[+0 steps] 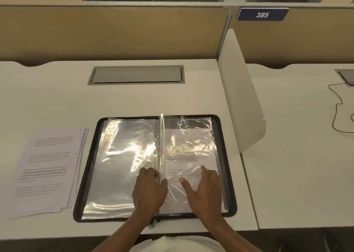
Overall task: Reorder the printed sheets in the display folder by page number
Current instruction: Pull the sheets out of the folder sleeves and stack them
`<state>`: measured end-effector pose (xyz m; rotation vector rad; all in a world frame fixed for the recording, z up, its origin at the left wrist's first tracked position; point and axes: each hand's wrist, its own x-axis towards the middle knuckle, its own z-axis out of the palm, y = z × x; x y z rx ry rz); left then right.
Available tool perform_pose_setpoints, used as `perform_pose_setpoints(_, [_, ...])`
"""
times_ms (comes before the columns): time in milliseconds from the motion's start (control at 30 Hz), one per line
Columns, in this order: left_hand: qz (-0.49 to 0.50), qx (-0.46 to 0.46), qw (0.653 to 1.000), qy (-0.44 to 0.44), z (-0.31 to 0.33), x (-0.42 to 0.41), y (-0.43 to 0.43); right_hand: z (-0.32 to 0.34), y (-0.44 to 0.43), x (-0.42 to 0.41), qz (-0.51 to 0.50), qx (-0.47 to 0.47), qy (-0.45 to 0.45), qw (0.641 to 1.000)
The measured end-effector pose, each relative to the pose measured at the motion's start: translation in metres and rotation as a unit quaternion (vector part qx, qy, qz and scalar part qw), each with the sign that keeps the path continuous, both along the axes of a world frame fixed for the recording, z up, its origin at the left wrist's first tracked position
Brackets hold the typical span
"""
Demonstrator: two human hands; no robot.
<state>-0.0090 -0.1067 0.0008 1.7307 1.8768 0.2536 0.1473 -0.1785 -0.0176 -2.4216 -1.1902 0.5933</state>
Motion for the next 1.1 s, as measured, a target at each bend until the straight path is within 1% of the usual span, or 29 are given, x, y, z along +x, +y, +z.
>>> perform_pose_setpoints(67, [0.042,-0.004,0.999,-0.020,0.002,-0.003,0.003,0.001,0.004,0.008,-0.014,0.010,0.005,1.000])
perform_pose_setpoints(133, [0.072,-0.009,0.997,-0.025,0.001,-0.008,0.006,0.005,0.009,0.013,-0.013,0.008,0.028,0.999])
perform_pose_setpoints(200, [0.096,-0.013,0.994,-0.049,-0.002,-0.012,0.006,0.008,0.016,0.015,-0.023,-0.006,0.089,0.996])
perform_pose_setpoints(267, [0.117,-0.022,0.988,-0.093,-0.005,-0.016,0.007,0.010,0.021,0.016,-0.049,-0.021,0.171,0.984])
perform_pose_setpoints(333, [0.147,-0.047,0.979,-0.132,-0.004,-0.021,0.008,0.013,0.026,0.017,-0.090,-0.021,0.276,0.957])
perform_pose_setpoints(400, [0.173,-0.068,0.969,-0.163,-0.001,-0.030,0.010,0.025,0.029,0.013,-0.133,-0.004,0.388,0.912])
perform_pose_setpoints(433, [0.185,-0.073,0.964,-0.176,0.001,-0.035,0.011,0.032,0.031,0.008,-0.139,0.004,0.411,0.901])
perform_pose_setpoints(467, [0.194,-0.078,0.960,-0.187,0.004,-0.042,0.012,0.040,0.032,0.002,-0.129,0.013,0.403,0.906])
perform_pose_setpoints(533, [0.209,-0.081,0.951,-0.213,0.012,-0.054,0.015,0.054,0.032,-0.013,-0.071,0.039,0.344,0.935])
perform_pose_setpoints(567, [0.212,-0.077,0.948,-0.223,0.018,-0.061,0.017,0.063,0.032,-0.022,-0.041,0.055,0.330,0.942])
perform_pose_setpoints(600, [0.210,-0.071,0.950,-0.222,0.024,-0.067,0.019,0.071,0.032,-0.032,-0.019,0.068,0.333,0.940])
perform_pose_setpoints(667, [0.193,-0.058,0.958,-0.205,0.039,-0.079,0.028,0.086,0.035,-0.050,0.020,0.088,0.367,0.926])
perform_pose_setpoints(700, [0.181,-0.058,0.960,-0.205,0.046,-0.085,0.033,0.091,0.036,-0.059,0.058,0.105,0.368,0.922])
perform_pose_setpoints(733, [0.168,-0.067,0.961,-0.209,0.054,-0.091,0.039,0.093,0.037,-0.069,0.108,0.136,0.348,0.921])
perform_pose_setpoints(800, [0.129,-0.104,0.961,-0.220,0.073,-0.101,0.053,0.092,0.040,-0.087,0.249,0.194,0.243,0.917])
perform_pose_setpoints(833, [0.108,-0.128,0.960,-0.223,0.083,-0.104,0.060,0.089,0.041,-0.095,0.328,0.215,0.169,0.904])
perform_pose_setpoints(900, [0.065,-0.159,0.958,-0.231,0.100,-0.109,0.074,0.088,0.047,-0.108,0.470,0.228,0.039,0.852])
perform_pose_setpoints(967, [0.016,-0.160,0.961,-0.225,0.113,-0.113,0.085,0.095,0.055,-0.119,0.560,0.213,-0.036,0.800])
perform_pose_setpoints(1033, [-0.035,-0.160,0.961,-0.224,0.126,-0.114,0.091,0.105,0.062,-0.131,0.619,0.200,-0.101,0.753])
perform_pose_setpoints(1100, [-0.074,-0.170,0.959,-0.214,0.137,-0.110,0.095,0.113,0.071,-0.142,0.661,0.188,-0.134,0.714])
